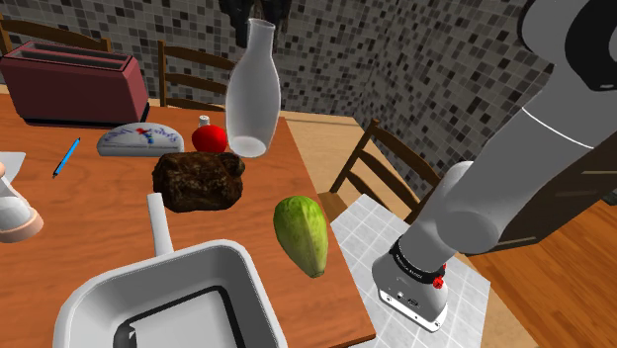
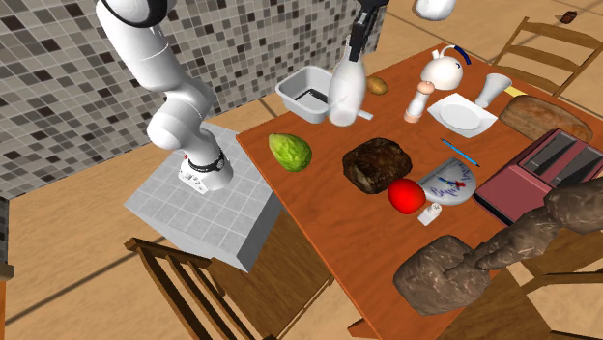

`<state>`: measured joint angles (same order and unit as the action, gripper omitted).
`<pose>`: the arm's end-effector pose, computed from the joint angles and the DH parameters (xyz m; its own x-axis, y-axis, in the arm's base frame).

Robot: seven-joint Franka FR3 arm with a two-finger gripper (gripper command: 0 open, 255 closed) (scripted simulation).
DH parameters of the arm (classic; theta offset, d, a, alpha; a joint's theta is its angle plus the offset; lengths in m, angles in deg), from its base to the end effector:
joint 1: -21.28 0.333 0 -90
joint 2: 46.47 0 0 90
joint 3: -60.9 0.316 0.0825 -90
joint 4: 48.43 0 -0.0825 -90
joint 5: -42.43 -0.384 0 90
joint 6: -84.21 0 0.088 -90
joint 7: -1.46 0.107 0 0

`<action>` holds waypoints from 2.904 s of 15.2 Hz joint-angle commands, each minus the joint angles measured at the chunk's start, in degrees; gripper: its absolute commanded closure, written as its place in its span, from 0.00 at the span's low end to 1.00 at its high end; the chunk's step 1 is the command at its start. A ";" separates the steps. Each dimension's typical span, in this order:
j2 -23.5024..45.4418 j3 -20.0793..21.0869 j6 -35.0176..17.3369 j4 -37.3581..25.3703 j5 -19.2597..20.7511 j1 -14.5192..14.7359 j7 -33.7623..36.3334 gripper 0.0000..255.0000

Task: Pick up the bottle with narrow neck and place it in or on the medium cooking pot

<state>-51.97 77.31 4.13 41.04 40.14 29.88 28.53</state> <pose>0.4538 0.2262 0.6630 0.9970 -0.0334 -0.0697 -0.0319 -0.9993 0.0214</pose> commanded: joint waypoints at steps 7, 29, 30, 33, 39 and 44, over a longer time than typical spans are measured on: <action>3.01 6.74 3.85 -7.08 -0.30 5.35 12.46 1.00; 17.69 16.73 5.82 -22.51 6.12 18.93 34.19 1.00; 17.04 16.66 4.74 -20.87 5.75 18.57 33.97 1.00; 15.35 16.45 1.67 -16.32 4.80 17.70 33.36 1.00; 12.83 16.08 -3.93 -8.55 3.43 16.58 32.36 1.00; 11.42 15.85 -8.25 -3.01 2.69 16.04 31.74 1.00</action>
<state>-40.50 93.16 -3.25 37.16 42.85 45.92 60.24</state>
